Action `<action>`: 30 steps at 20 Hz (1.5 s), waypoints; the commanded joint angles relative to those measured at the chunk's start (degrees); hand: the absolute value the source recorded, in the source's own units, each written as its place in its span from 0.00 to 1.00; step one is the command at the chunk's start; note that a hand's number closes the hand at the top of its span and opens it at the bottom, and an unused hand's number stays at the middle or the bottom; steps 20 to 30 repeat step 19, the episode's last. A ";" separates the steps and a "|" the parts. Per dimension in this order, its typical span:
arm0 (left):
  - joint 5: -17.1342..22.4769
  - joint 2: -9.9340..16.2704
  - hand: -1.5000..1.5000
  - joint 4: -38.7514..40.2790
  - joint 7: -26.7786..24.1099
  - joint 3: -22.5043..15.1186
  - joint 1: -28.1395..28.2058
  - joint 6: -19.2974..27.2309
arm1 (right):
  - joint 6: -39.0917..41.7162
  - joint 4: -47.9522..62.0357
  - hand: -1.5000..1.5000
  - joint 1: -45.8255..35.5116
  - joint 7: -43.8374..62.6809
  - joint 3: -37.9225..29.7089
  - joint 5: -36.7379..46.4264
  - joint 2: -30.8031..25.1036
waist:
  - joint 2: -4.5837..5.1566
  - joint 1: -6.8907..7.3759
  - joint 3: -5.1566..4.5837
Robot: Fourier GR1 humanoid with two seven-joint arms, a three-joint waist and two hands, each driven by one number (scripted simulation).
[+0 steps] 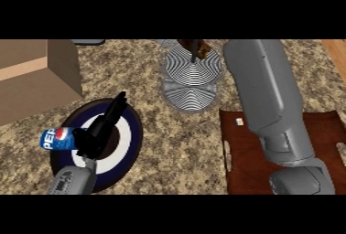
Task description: Pick the sweet potato from the tray and place it in the tiered basket
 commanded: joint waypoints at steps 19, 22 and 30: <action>1.93 2.17 0.50 -0.61 -0.08 4.16 5.42 0.88 | 2.28 -39.45 0.00 19.60 14.47 3.72 22.84 0.04 | -3.78 -7.94 0.20; 1.93 2.17 0.50 -0.61 -0.08 4.16 5.42 0.88 | 2.28 -39.45 0.00 19.60 14.47 3.72 22.84 0.04 | -3.78 -7.94 0.20; 1.93 2.17 0.50 -0.61 -0.08 4.16 5.42 0.88 | 2.28 -39.45 0.00 19.60 14.47 3.72 22.84 0.04 | -3.78 -7.94 0.20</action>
